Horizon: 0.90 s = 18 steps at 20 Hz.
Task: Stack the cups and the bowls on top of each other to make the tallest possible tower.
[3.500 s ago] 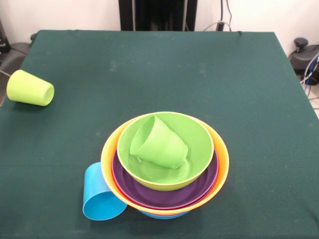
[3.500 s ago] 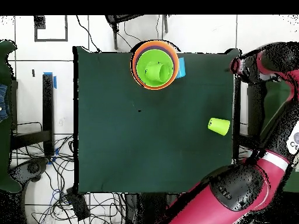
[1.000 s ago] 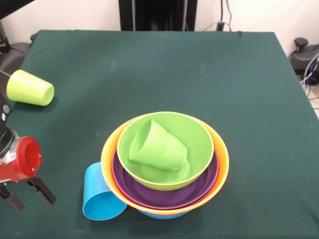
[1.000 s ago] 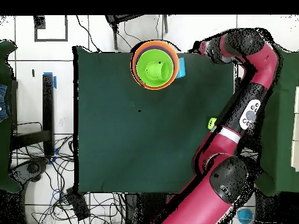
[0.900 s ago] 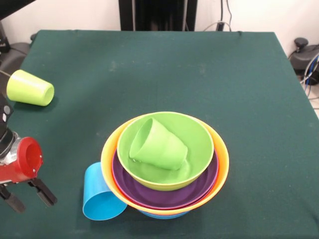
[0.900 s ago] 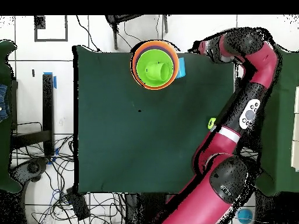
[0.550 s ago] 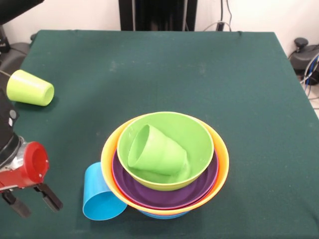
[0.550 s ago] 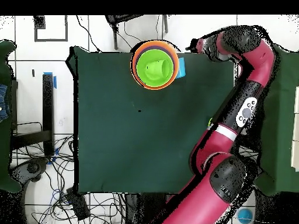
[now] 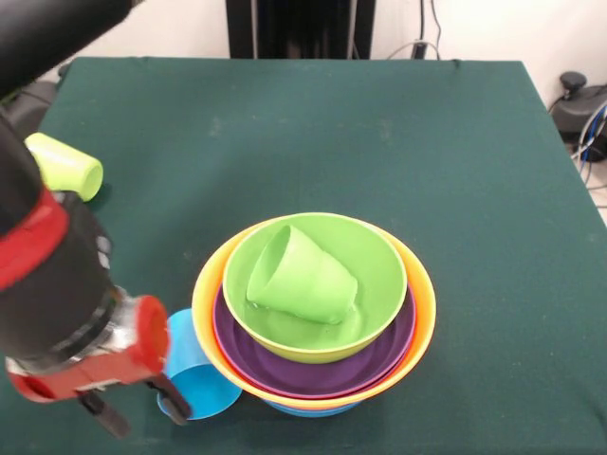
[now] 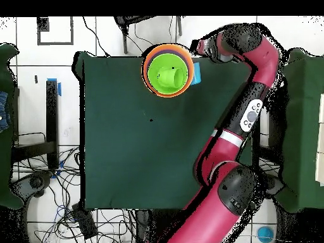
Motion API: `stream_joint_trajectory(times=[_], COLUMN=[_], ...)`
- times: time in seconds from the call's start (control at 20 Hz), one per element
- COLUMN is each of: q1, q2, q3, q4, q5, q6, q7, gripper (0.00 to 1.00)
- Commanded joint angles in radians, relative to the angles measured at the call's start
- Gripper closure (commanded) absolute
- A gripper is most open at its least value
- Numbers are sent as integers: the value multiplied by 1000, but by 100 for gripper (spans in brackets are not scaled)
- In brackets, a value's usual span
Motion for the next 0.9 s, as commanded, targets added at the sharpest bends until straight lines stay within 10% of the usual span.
stream_joint_trajectory(times=[0.05, 0.9], q1=[65, 86], q2=[28, 55], q3=[-25, -36], q4=[-16, -18], q5=[-102, -115], q6=[-119, -206], q7=[-114, -91], gripper=[0, 0])
